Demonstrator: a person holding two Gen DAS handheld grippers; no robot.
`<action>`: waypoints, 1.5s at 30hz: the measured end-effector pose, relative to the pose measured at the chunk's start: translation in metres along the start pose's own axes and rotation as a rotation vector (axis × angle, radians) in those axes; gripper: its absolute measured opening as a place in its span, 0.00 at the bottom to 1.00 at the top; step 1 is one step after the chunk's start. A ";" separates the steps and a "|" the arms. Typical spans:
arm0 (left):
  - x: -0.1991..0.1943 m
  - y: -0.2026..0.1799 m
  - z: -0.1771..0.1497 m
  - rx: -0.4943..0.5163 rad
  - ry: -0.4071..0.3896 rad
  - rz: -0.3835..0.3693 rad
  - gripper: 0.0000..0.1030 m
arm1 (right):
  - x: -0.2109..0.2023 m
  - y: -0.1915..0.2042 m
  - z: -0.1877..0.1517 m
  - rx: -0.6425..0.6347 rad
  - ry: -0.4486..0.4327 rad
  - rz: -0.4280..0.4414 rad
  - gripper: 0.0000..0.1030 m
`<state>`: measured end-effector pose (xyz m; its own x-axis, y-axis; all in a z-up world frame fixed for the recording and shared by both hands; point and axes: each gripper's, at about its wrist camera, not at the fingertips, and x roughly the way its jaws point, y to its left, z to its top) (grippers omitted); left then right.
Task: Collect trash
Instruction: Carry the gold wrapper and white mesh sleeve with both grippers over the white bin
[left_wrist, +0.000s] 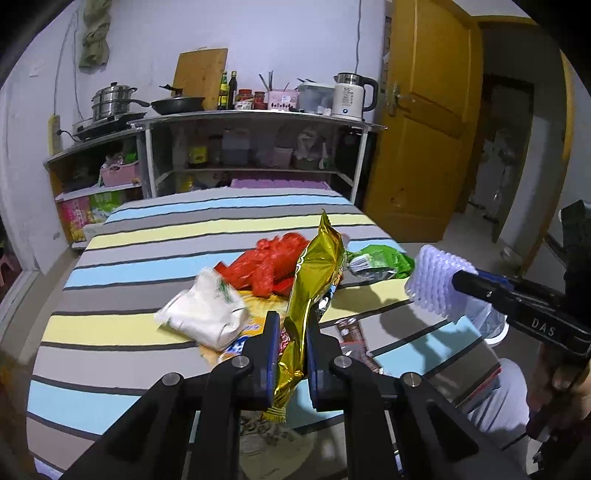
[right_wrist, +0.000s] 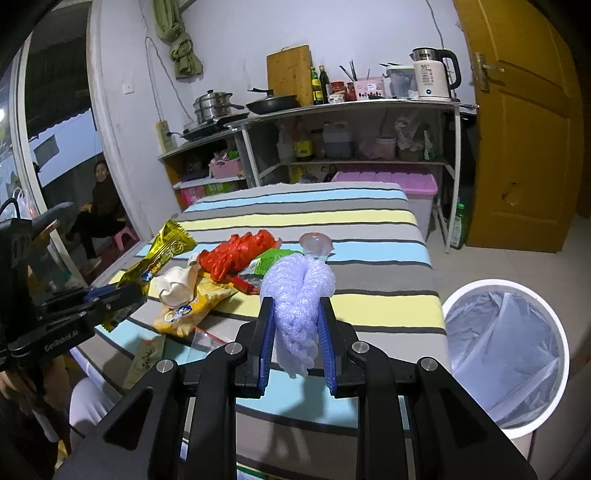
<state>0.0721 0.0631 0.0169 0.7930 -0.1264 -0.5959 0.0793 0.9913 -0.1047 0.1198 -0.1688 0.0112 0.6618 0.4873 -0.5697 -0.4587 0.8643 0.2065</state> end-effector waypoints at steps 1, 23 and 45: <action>0.000 -0.003 0.001 0.003 -0.002 -0.006 0.12 | 0.001 -0.001 0.000 0.000 0.013 0.005 0.23; 0.024 -0.075 0.010 0.065 0.013 -0.161 0.12 | -0.022 -0.038 -0.027 0.060 0.115 -0.026 0.23; 0.102 -0.204 0.037 0.132 0.074 -0.368 0.13 | -0.071 -0.152 -0.023 0.227 -0.012 -0.247 0.23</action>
<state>0.1592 -0.1509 0.0070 0.6515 -0.4718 -0.5941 0.4311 0.8746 -0.2218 0.1285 -0.3377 0.0022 0.7440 0.2599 -0.6155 -0.1405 0.9615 0.2361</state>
